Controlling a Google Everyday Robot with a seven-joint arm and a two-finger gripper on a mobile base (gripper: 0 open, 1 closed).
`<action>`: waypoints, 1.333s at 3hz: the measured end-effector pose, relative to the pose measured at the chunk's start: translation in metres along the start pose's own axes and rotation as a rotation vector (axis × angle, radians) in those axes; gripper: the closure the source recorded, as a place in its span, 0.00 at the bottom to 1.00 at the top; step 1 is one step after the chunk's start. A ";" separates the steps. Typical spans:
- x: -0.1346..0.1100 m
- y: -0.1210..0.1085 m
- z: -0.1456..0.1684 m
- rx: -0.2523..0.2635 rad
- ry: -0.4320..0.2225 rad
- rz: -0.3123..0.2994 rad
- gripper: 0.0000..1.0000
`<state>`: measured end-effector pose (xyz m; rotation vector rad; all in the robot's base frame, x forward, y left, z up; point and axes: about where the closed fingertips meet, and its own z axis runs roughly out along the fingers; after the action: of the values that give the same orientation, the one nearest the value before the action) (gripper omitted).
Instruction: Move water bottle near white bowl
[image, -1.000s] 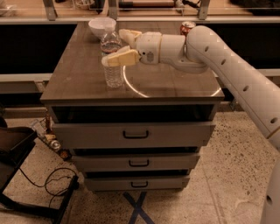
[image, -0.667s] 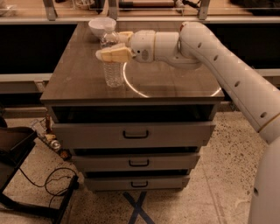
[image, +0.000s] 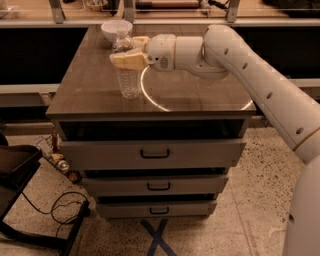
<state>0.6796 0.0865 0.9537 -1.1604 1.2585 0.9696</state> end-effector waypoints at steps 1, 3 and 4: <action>0.000 0.001 0.003 -0.005 -0.001 0.000 1.00; -0.031 -0.031 -0.005 0.080 0.028 0.018 1.00; -0.056 -0.082 -0.026 0.187 0.047 0.074 1.00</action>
Offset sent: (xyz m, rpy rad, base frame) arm 0.0075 -0.0017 0.0081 -0.0070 0.0182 -0.0324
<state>0.7500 0.0503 1.0189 -1.0016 1.4064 0.8626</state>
